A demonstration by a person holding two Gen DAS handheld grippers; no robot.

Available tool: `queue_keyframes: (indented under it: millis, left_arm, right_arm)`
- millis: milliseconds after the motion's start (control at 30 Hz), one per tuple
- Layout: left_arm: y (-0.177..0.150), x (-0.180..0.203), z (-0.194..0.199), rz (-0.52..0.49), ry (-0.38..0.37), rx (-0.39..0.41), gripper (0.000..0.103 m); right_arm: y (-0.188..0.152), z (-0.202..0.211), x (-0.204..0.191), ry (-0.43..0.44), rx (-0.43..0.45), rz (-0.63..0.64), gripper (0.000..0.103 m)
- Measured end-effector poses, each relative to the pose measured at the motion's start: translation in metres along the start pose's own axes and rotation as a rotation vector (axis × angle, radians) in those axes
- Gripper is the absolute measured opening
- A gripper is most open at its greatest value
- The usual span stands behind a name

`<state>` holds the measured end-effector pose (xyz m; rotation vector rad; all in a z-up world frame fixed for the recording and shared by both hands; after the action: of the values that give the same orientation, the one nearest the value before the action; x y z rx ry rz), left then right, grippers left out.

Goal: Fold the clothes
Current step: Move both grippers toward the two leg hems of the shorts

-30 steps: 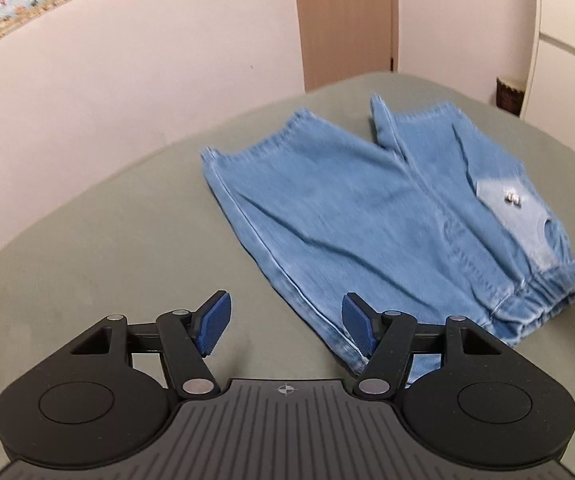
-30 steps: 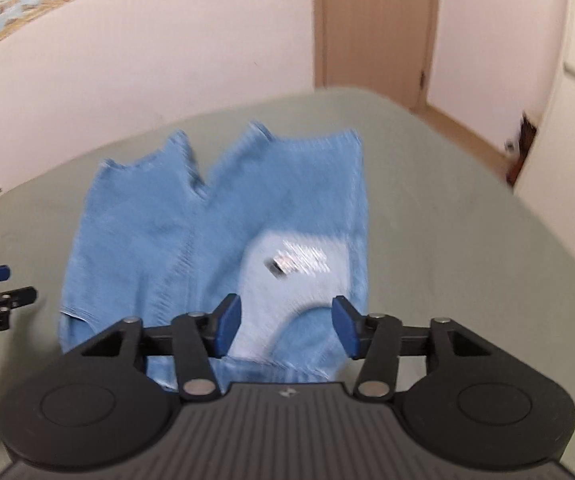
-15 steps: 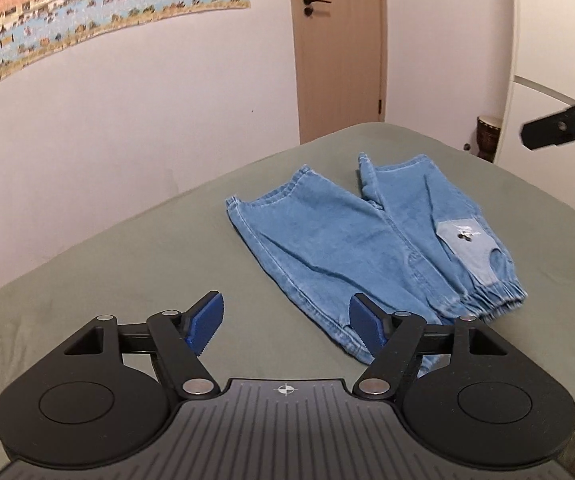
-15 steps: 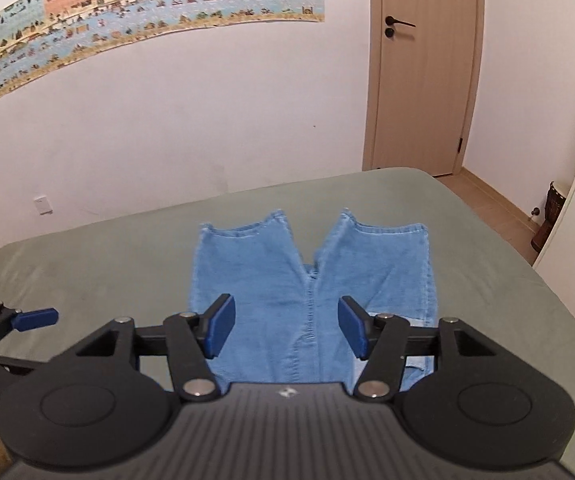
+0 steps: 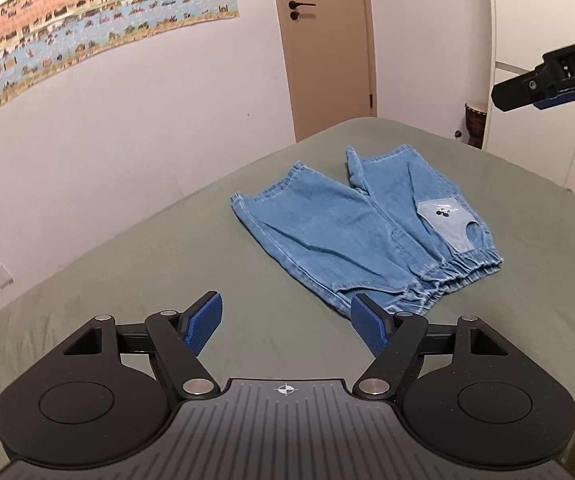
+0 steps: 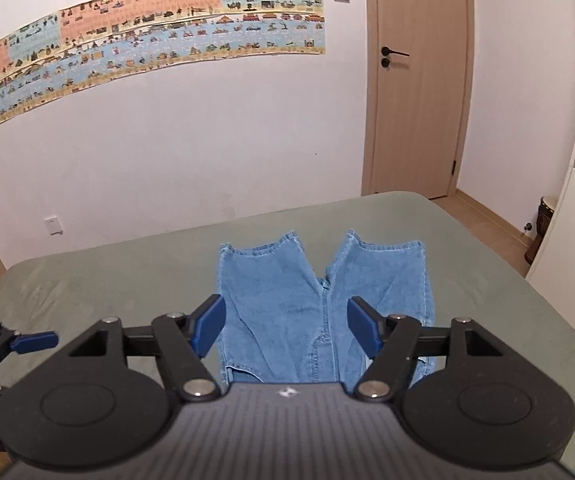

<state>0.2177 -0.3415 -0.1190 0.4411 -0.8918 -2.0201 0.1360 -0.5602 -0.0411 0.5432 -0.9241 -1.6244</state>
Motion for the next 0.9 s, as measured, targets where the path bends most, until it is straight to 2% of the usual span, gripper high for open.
queue_keyframes:
  millis: [233,433,633,733,900]
  left_arm:
    - [-0.002,0.008,-0.024,-0.001,0.000,-0.059,0.072]
    - [0.018,0.006,-0.074,0.034,0.016,-0.089,0.072]
    - [0.047,-0.014,-0.164,0.052,0.088,-0.112,0.072]
    - [0.070,-0.037,-0.230,0.076,0.145,-0.122,0.072]
    - [0.095,-0.056,-0.298,0.083,0.190,-0.129,0.072]
  right_arm:
    - [-0.011,-0.016,0.029,-0.007,-0.019,-0.024,0.070]
    - [-0.016,-0.070,0.060,-0.002,-0.070,-0.044,0.069]
    - [0.003,-0.166,0.076,0.048,-0.114,-0.049,0.069]
    - [0.010,-0.223,0.079,0.071,-0.145,-0.035,0.069]
    - [0.021,-0.316,0.081,0.112,-0.194,-0.009,0.066]
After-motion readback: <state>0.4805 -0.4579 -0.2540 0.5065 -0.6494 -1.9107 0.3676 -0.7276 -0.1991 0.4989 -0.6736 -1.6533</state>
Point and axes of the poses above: each gripper's, at about its wrist camera, not at the fingertips, and z roughly against the way its jaws point, x to its right, y to its top, the point moved 8 cm from there along -z, roughly the way its jaws point, and after that the axes turned 14 degrees about z, right-handed, at the moved point
